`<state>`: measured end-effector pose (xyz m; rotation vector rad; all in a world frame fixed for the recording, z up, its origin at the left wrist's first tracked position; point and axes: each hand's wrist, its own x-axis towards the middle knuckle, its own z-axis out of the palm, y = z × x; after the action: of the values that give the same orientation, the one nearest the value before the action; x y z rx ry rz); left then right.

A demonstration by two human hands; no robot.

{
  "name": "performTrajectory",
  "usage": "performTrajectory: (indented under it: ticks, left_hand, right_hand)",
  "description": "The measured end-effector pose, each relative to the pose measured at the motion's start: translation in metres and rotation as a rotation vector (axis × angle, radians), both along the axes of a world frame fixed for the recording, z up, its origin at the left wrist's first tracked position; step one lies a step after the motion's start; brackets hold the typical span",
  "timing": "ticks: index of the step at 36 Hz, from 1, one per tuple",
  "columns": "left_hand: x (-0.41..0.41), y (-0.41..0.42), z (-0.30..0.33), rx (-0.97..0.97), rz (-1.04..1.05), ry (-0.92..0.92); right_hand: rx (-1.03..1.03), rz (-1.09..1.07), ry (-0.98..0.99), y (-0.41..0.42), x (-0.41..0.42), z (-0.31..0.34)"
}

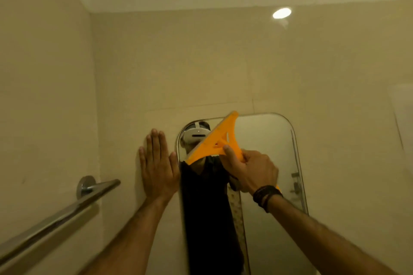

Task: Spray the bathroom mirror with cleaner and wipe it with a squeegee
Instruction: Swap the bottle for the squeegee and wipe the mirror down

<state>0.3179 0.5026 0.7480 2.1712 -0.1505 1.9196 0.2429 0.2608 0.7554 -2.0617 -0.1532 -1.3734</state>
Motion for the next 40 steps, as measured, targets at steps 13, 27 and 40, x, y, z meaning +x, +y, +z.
performTrajectory:
  ticks: [13,27,40]
  left_hand:
    - [0.001,0.000,-0.001,0.015,0.035,0.039]
    - [0.000,-0.001,-0.001,-0.005,0.006,0.073]
    - [-0.003,-0.001,0.000,-0.002,0.012,0.091]
  right_hand:
    - [-0.615,-0.138,0.069,0.006,0.001,0.080]
    - [-0.463,-0.257,0.131,-0.111,-0.009,0.064]
    - [-0.289,-0.245,0.142,-0.132,-0.024,0.060]
